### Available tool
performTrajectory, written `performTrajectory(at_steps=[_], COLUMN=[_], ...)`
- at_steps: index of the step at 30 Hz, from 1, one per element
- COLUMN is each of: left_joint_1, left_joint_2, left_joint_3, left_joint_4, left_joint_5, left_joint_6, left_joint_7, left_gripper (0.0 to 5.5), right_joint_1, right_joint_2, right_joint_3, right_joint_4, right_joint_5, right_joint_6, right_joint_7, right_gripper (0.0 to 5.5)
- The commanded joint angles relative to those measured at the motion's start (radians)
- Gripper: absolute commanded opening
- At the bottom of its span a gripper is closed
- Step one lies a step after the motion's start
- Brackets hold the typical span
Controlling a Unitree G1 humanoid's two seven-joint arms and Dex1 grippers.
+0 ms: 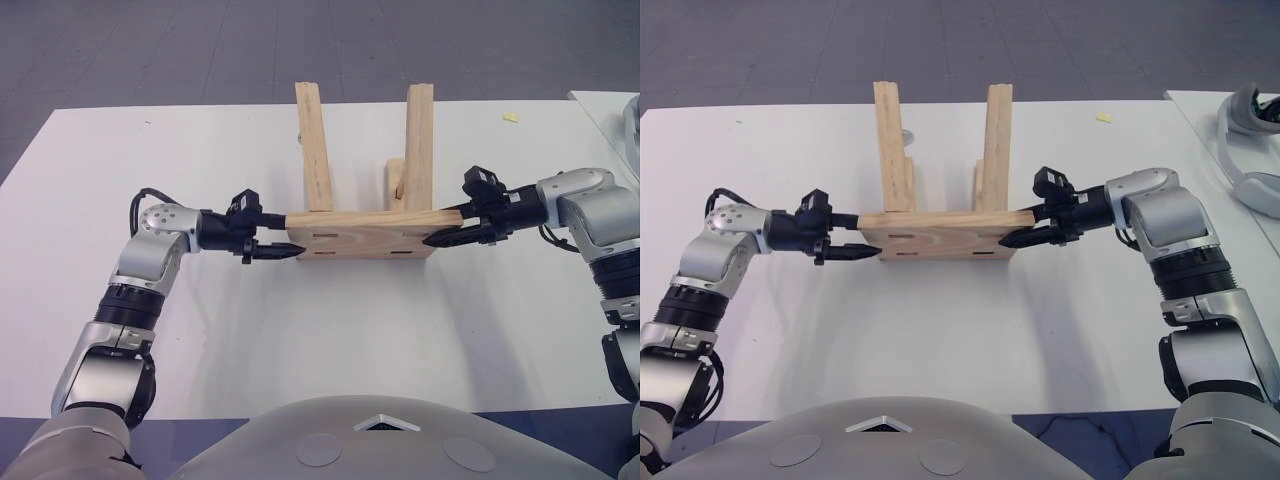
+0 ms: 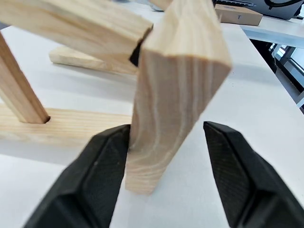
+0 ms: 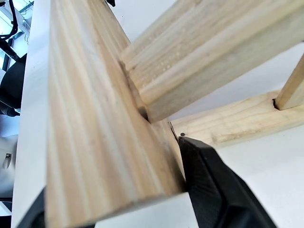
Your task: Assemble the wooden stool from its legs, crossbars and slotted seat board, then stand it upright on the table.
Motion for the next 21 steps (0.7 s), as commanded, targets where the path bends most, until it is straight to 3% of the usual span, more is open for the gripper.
performTrajectory(at_steps=[1, 5, 13, 18, 21], left_joint_1=[-0.005, -0.01, -0.066, -0.414, -0.555], left_joint_2=[-0.008, -0.018, -0.04, -0.08, -0.098], left_joint_3=[0.002, 0.005, 0.048, 0.234, 0.313], left_joint_4=[0.022, 0.022, -0.041, 0.01, 0.069], left_joint_5=[0.022, 0.017, -0.053, -0.233, -0.303], left_joint_6=[-0.011, -0.013, 0.102, 0.481, 0.632], left_joint_7=[0.002, 0.01, 0.045, 0.183, 0.236], left_gripper=[2.24, 1.61, 1.6, 1.6, 1.61], right_joint_1=[-0.005, 0.011, 0.021, -0.187, -0.256], right_joint_2=[-0.003, 0.0, 0.04, 0.195, 0.256], right_joint_3=[-0.008, -0.011, -0.071, -0.294, -0.361], right_joint_4=[-0.012, -0.029, -0.053, -0.038, -0.062], right_joint_5=[-0.002, 0.003, 0.034, 0.173, 0.226], right_joint_6=[0.01, 0.013, 0.055, 0.32, 0.432], right_joint_7=[0.005, -0.002, -0.078, -0.309, -0.406], right_gripper=[2.39, 2.36, 2.28, 2.24, 2.24])
